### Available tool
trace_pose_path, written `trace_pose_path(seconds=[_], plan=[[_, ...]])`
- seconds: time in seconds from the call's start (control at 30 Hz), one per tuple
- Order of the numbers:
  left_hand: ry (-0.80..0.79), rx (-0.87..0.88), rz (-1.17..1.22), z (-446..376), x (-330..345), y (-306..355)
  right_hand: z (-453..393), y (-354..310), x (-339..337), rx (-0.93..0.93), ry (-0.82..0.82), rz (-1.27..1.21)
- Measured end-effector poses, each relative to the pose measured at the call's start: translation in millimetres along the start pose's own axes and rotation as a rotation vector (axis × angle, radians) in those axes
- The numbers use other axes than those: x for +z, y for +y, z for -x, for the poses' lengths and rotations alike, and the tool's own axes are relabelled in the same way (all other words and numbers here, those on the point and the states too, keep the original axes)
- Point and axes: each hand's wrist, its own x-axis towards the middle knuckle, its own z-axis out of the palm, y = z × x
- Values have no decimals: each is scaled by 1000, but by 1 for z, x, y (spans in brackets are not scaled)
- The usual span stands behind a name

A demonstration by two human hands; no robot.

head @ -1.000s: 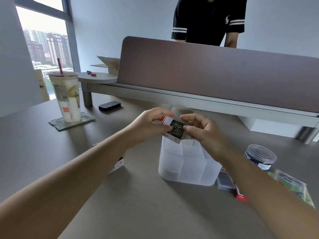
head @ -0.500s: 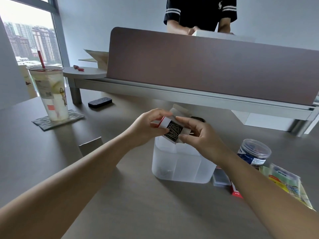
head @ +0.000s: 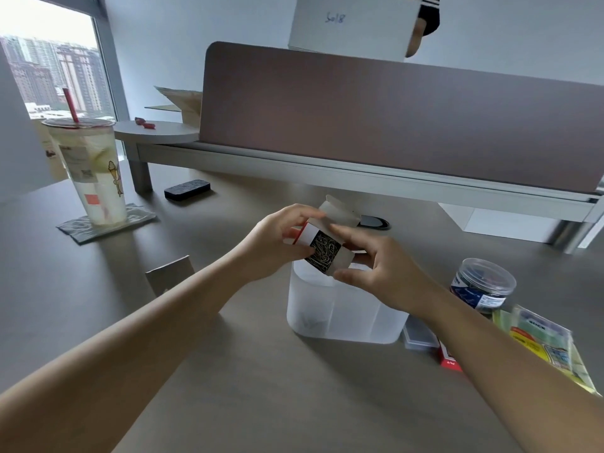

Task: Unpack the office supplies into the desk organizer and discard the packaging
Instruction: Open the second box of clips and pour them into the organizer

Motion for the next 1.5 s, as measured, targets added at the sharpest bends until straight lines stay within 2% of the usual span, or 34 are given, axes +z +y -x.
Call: trace_pose_path(seconds=[0.27,0.6,0.9,1.3,1.5], plan=[[14,2,1,3,-1,2,3,-2,2,-11,17,109],[11,0,70,6,0,3,3,-5,3,33,30,29],[23,16,5,9,-4,2,5,-8,5,12,57,80],[9,16,160,14,-2,2,6,-4,4,-12,55,63],[18,25,136,14,-1,2,7,-4,4,-24,70,109]])
